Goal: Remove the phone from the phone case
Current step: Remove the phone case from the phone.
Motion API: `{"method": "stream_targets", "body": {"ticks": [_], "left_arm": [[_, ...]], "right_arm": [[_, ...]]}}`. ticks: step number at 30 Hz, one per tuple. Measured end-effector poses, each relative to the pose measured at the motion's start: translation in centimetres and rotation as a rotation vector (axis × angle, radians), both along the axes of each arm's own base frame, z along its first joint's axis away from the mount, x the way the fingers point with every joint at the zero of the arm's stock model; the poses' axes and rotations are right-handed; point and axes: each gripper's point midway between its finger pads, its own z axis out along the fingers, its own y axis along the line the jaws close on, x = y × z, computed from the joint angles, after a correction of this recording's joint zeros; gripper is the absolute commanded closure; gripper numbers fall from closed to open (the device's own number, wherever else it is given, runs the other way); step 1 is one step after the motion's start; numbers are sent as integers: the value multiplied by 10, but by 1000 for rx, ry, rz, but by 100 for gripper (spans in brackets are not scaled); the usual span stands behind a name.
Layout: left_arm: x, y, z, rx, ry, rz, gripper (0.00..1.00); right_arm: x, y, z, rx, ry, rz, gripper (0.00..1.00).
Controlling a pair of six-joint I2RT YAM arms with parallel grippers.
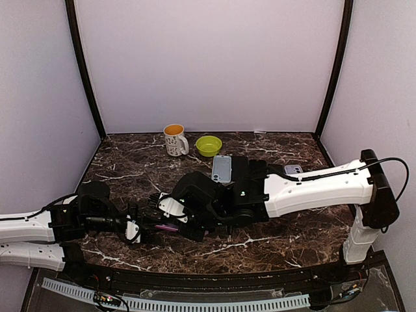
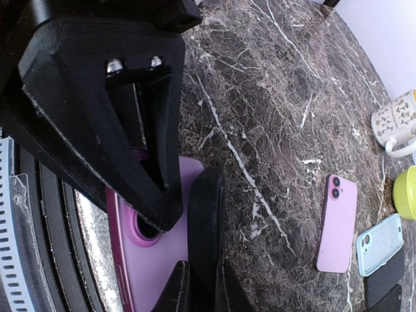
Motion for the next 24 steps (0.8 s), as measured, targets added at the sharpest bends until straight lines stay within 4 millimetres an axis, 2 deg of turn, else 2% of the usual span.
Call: {"method": "stream_targets", "body": {"ticks": [15, 21, 24], "left_arm": [[0, 0, 0, -1, -1, -1, 100], [0, 0, 2, -5, -4, 0, 100], [2, -1, 4, -13, -14, 6, 100]], "right_arm": [[7, -4, -2, -10, -23, -37, 96], [20, -14, -4, -20, -42, -91, 97], [32, -27, -2, -17, -37, -140, 98]]}}
